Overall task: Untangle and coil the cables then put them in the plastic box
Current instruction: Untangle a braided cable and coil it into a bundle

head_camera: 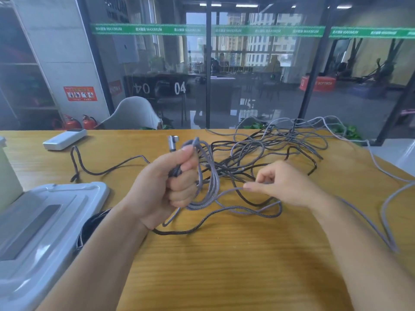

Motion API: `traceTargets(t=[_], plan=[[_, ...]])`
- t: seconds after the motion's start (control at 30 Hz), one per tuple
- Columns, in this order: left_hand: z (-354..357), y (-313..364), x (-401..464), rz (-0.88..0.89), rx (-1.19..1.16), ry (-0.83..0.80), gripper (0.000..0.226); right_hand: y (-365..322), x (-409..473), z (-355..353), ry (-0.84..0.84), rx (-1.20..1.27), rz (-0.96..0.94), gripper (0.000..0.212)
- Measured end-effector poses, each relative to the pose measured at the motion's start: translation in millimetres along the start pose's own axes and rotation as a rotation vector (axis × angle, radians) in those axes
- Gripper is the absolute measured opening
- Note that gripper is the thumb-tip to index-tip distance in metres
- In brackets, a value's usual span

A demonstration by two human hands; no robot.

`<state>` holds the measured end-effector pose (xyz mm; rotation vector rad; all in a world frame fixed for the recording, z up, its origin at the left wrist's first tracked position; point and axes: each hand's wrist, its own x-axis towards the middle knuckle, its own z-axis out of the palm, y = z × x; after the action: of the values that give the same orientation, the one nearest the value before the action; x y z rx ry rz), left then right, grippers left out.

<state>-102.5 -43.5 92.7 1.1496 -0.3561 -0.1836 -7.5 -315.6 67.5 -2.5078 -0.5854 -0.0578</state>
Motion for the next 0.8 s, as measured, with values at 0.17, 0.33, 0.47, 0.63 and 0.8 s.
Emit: traceTargets(t=[0.17,0.33,0.47,0.63,0.8], plan=[[6.8,-13.2,4.9,-0.120,0.123,-0.097,0.033,-23.7,-3.5,4.0,0.573,-0.317,-0.021,0.076],[17.7,-29.7,8.7,-0.156,0.365,-0.134,0.035,-31.1,-8.3,15.9,0.672,-0.052,-0.126,0.064],[21.3,-41.6,12.3,-0.140,0.581,-0.107,0.050,-39.8,-12.6,20.5,0.513,0.366,-0.171,0.049],[24.4,-47.7,15.8,-0.075,0.655,0.064,0.056,-52.0,-18.1,22.3,0.231,0.650,-0.196,0.038],[20.6,-49.6,17.4,-0.029,0.590,0.182,0.050,-59.9,-26.5,27.8,0.156,0.544,-0.288,0.035]])
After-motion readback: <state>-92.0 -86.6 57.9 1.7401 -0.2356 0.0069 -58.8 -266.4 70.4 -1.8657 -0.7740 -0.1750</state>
